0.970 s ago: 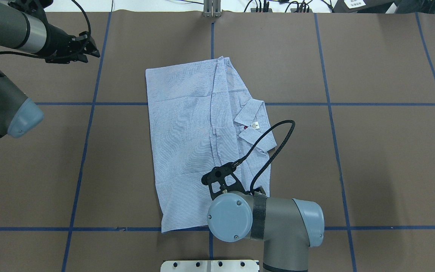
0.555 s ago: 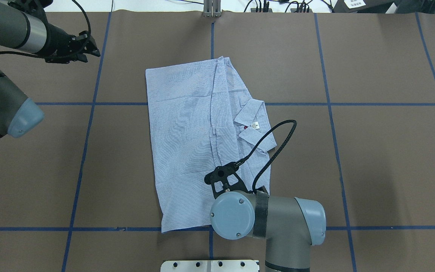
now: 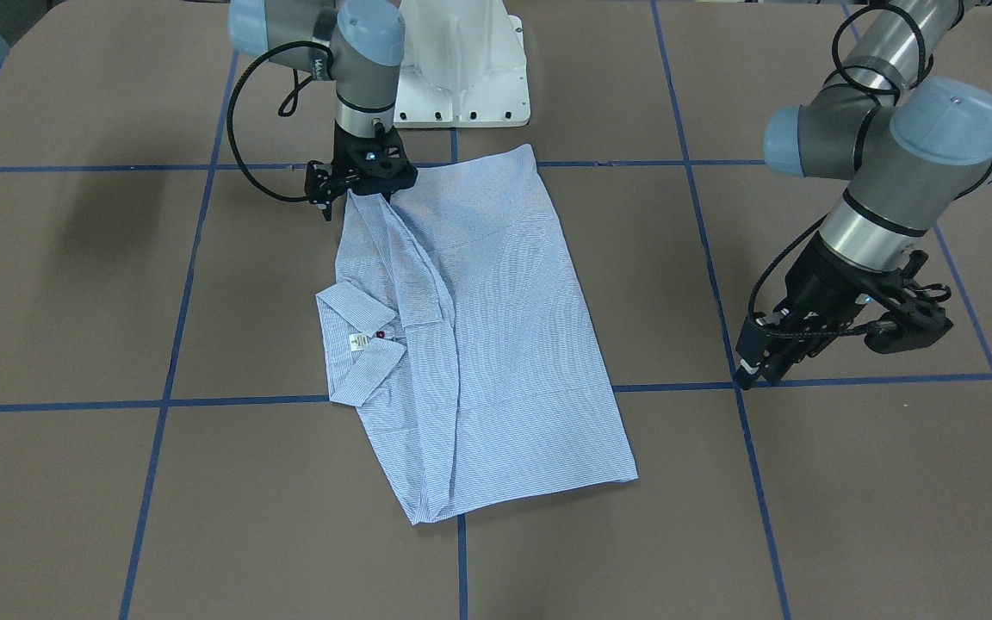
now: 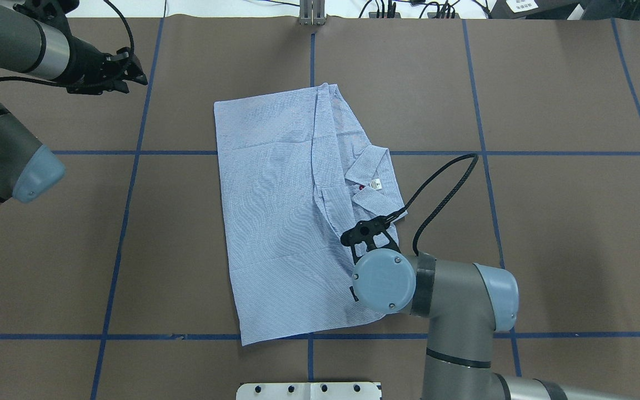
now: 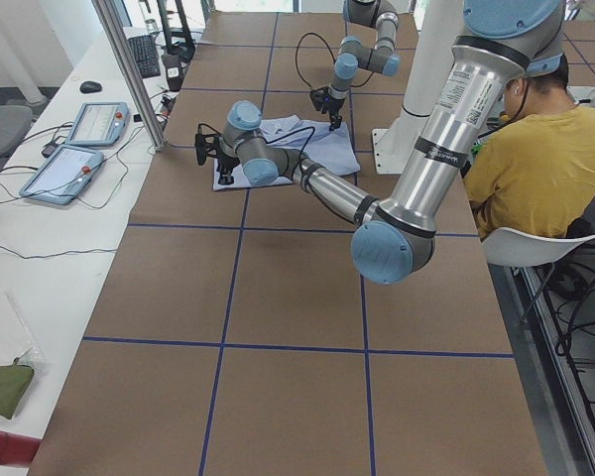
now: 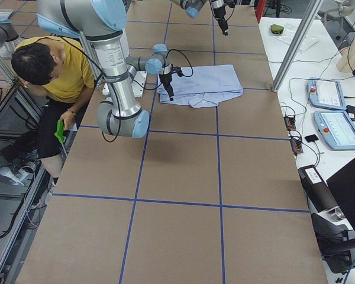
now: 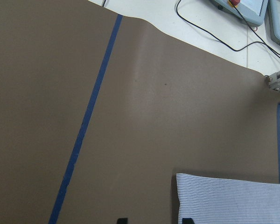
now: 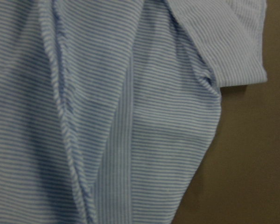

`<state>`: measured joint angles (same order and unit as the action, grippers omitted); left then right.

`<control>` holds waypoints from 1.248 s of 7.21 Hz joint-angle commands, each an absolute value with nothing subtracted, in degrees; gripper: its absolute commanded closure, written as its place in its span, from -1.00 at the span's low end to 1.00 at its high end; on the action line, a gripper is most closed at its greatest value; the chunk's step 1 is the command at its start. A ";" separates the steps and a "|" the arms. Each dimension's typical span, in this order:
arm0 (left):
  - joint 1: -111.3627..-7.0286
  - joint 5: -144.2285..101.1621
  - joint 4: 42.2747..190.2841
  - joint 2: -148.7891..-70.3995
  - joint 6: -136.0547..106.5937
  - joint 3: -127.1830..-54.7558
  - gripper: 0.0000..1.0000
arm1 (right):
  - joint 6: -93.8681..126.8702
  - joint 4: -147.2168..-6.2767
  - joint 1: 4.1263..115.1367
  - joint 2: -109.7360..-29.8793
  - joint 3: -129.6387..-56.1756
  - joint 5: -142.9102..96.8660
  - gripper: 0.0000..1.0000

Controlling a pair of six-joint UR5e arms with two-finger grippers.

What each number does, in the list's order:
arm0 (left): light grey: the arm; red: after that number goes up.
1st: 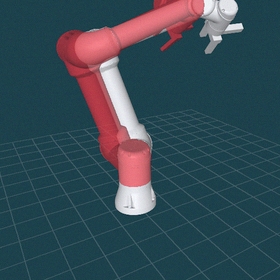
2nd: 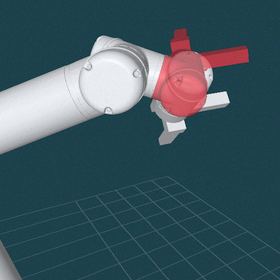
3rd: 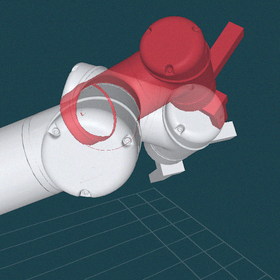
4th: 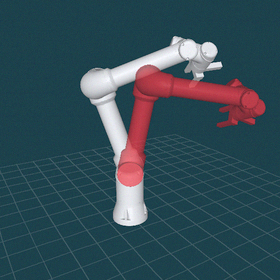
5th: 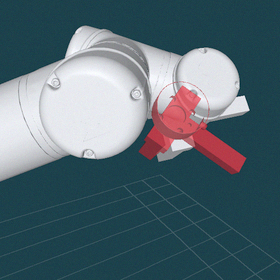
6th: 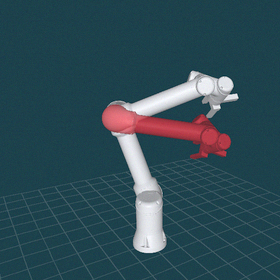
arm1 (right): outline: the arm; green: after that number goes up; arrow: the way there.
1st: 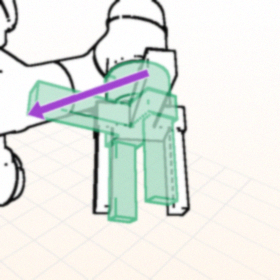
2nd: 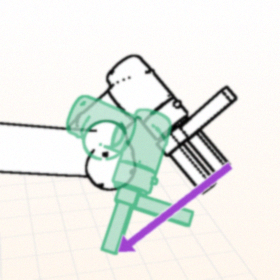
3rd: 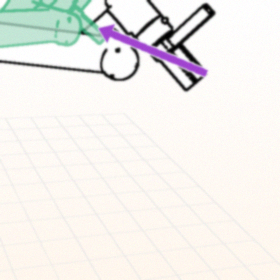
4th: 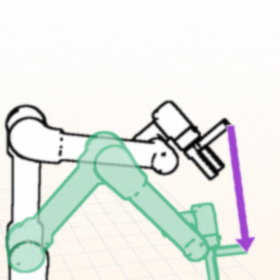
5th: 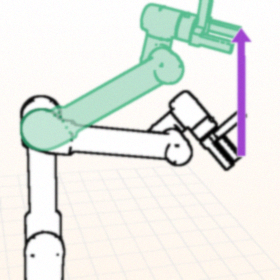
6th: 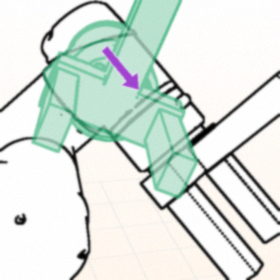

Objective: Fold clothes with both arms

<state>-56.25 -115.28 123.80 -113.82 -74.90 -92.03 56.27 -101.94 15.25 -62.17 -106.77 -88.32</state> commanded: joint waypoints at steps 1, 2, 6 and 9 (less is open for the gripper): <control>-56.25 -115.22 123.93 -113.82 -74.79 -91.93 0.01 | 55.90 -101.95 17.30 -66.52 -110.64 -88.85 -1.00; -56.25 -115.22 123.93 -113.82 -74.88 -91.85 0.01 | 56.33 -102.04 17.40 -67.75 -111.26 -88.51 -1.00; -56.25 -115.14 123.93 -113.64 -74.88 -91.85 0.00 | 59.23 -101.95 18.27 -67.60 -113.47 -88.33 -1.00; -56.78 -115.75 123.66 -113.12 -74.88 -93.95 0.00 | 58.54 -101.78 23.10 -58.22 -107.00 -88.33 -1.00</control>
